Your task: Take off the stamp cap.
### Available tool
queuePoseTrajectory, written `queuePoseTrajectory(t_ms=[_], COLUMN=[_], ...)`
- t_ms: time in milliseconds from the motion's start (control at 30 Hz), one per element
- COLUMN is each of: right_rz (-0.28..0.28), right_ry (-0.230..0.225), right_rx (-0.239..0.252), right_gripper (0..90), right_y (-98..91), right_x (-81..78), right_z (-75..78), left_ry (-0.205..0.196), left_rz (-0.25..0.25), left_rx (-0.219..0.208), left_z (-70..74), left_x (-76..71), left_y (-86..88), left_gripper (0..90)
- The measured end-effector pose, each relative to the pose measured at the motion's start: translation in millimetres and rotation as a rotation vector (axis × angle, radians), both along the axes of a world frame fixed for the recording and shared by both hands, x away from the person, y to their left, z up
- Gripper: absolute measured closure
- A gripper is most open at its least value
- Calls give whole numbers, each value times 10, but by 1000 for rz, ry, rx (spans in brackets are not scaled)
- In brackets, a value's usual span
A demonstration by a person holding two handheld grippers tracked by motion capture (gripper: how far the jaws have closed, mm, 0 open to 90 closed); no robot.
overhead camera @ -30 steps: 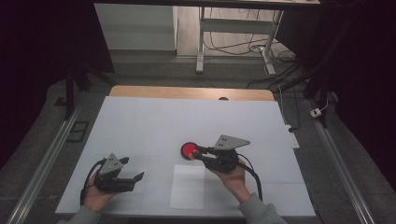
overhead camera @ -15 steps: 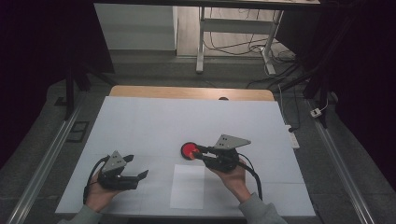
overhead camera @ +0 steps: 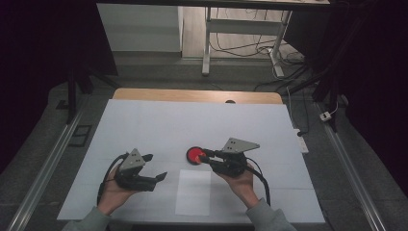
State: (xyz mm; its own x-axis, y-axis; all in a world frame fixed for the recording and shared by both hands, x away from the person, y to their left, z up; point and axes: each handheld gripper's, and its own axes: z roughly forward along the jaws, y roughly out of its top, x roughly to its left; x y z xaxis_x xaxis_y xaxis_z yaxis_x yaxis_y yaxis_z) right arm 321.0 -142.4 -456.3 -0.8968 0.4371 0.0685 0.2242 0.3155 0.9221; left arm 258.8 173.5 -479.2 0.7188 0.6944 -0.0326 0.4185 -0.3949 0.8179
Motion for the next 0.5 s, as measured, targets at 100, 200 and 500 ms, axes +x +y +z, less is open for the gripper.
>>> queuePoseTrajectory(t_ms=[100,200,500], right_rz=[0,1,4], right_ry=[-2,-2,-3], right_rx=[2,4,5], right_gripper=[718,718,718], right_y=[-5,-5,8], right_x=[1,2,-9], right_z=[5,6,13], left_ry=[9,14,9], left_rz=[-19,-36,-73], left_rx=[11,20,21], left_z=[30,56,141], left_x=[32,62,131], left_y=[-85,-172,-354], left_gripper=[186,186,187])
